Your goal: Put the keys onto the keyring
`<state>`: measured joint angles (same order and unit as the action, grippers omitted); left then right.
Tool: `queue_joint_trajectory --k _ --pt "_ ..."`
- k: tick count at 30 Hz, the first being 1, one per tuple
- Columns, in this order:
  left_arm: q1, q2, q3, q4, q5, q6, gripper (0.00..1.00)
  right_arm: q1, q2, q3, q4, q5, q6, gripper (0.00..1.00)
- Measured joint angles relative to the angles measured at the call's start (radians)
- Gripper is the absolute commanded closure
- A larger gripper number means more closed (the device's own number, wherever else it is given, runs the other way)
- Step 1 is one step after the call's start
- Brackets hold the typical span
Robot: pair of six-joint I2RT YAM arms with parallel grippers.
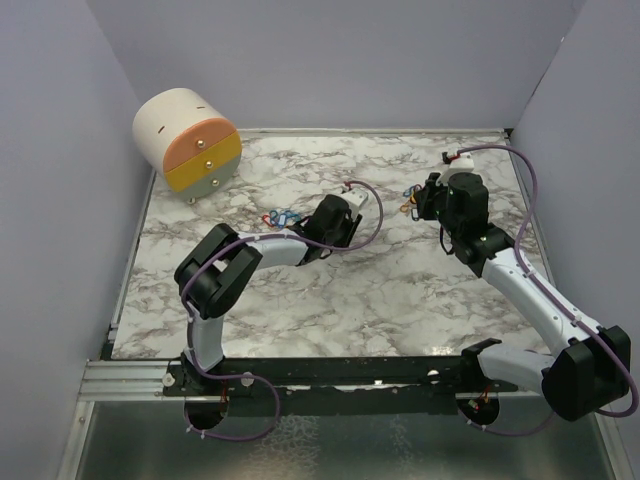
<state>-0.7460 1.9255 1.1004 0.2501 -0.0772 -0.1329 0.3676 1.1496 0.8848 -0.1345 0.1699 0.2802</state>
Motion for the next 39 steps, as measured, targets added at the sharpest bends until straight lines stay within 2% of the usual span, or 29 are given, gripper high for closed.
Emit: queue_joint_trajectory --k 19,31,33,39 --pt "-0.011 -0.026 -0.048 -0.005 -0.005 -0.016 0.55 0.0 -0.01 -0.002 0.0 -0.007 0.0 0.99" --pt "-0.048 0.024 -0.019 -0.003 -0.079 0.021 0.55 0.0 -0.01 -0.002 0.0 -0.007 0.0 0.99" --pt "-0.051 0.033 -0.007 -0.001 -0.091 0.025 0.57 0.0 -0.01 -0.002 0.0 -0.007 0.0 0.99" --pt "-0.055 0.048 0.01 -0.002 -0.12 0.039 0.71 0.0 -0.01 -0.002 0.0 -0.007 0.0 0.99"
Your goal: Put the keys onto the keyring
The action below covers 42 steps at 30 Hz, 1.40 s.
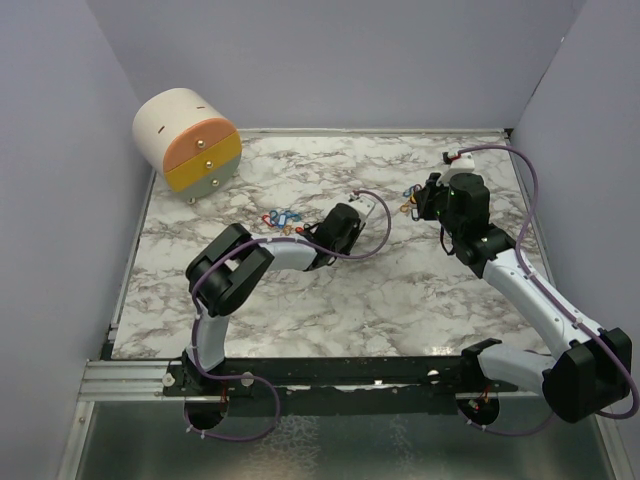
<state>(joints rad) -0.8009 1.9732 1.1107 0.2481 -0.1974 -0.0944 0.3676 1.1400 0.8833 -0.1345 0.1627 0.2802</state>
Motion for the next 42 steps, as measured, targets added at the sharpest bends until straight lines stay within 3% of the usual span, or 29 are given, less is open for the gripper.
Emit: queue_joint_trajectory --k 18,20,22,25,27,42 --pt "-0.02 -0.087 0.0 -0.032 -0.02 0.019 0.82 0.0 0.0 -0.001 0.0 0.0 0.0 0.99" --pt "-0.021 -0.107 0.0 -0.033 -0.02 0.022 0.76 0.0 0.0 -0.002 0.0 0.0 0.0 0.99" --pt "-0.023 -0.12 0.0 -0.033 -0.02 0.023 0.59 0.0 -0.001 -0.002 0.0 0.0 0.0 0.99" --pt "-0.024 -0.124 -0.004 -0.034 -0.021 0.021 0.43 0.0 -0.001 -0.002 0.0 0.0 0.0 0.99" --pt "-0.024 -0.124 -0.016 -0.033 -0.02 0.019 0.38 0.0 -0.001 -0.002 0.0 0.0 0.0 0.99" --pt "0.024 -0.122 -0.072 -0.029 0.099 -0.048 0.37 0.0 -0.007 -0.004 0.0 0.0 0.0 0.99"
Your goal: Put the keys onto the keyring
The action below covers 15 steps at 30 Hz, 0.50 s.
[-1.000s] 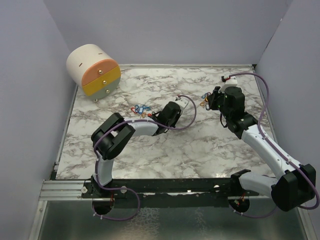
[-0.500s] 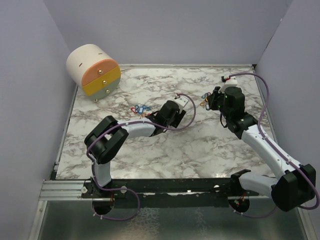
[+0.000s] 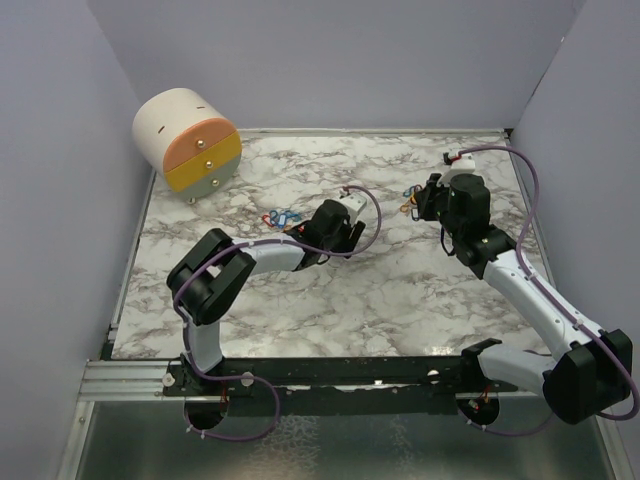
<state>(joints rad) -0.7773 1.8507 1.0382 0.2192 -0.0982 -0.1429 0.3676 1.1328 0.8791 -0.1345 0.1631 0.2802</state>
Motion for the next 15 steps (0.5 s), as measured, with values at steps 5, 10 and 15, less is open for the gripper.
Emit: queue_joint_trajectory --k 5,10,15 --pt "0.028 0.027 0.007 0.025 0.056 -0.029 0.37 0.0 0.0 -0.003 0.0 0.0 0.0 0.99" --pt "0.048 0.069 0.021 0.041 0.096 -0.047 0.37 0.0 -0.001 -0.003 0.0 0.0 0.0 0.99" --pt "0.051 0.09 0.031 0.047 0.121 -0.066 0.37 0.0 -0.001 -0.003 0.0 0.0 0.0 0.99"
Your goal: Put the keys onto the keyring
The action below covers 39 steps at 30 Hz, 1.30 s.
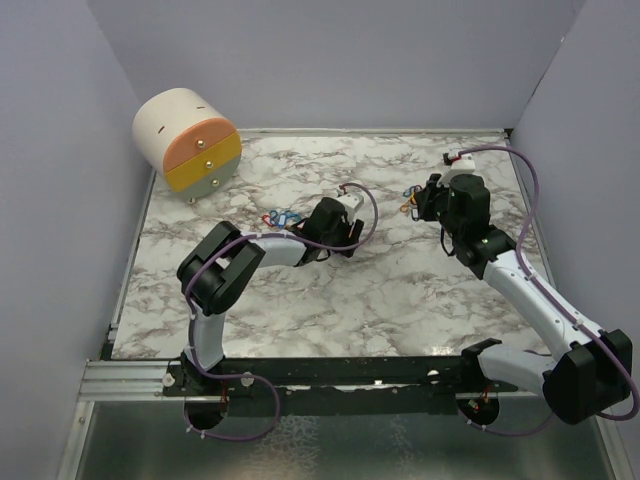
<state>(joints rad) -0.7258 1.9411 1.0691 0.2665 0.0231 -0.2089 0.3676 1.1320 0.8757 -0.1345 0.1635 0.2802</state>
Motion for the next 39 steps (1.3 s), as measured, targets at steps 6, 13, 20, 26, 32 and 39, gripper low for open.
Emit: queue_joint_trajectory --k 6,13,20,26,32,39 --pt "-0.002 0.0 0.0 0.008 0.074 -0.055 0.37 0.0 0.0 0.0 0.0 0.0 0.0 0.99" --pt "-0.052 0.0 -0.014 0.035 0.143 -0.122 0.37 0.0 -0.003 0.0 0.0 0.0 0.0 0.99" --pt "-0.119 0.0 -0.027 0.064 0.152 -0.16 0.37 0.0 -0.016 -0.002 0.0 0.0 0.0 0.99" --pt "-0.121 -0.035 -0.078 0.08 0.062 -0.166 0.37 0.0 -0.018 -0.008 0.0 0.0 0.0 0.99" --pt "-0.119 -0.096 -0.126 0.051 -0.032 -0.129 0.39 0.0 -0.018 -0.009 0.0 0.0 0.0 0.99" --pt "-0.119 -0.12 -0.072 0.055 -0.048 -0.045 0.49 0.0 -0.023 -0.01 0.0 0.0 0.0 0.99"
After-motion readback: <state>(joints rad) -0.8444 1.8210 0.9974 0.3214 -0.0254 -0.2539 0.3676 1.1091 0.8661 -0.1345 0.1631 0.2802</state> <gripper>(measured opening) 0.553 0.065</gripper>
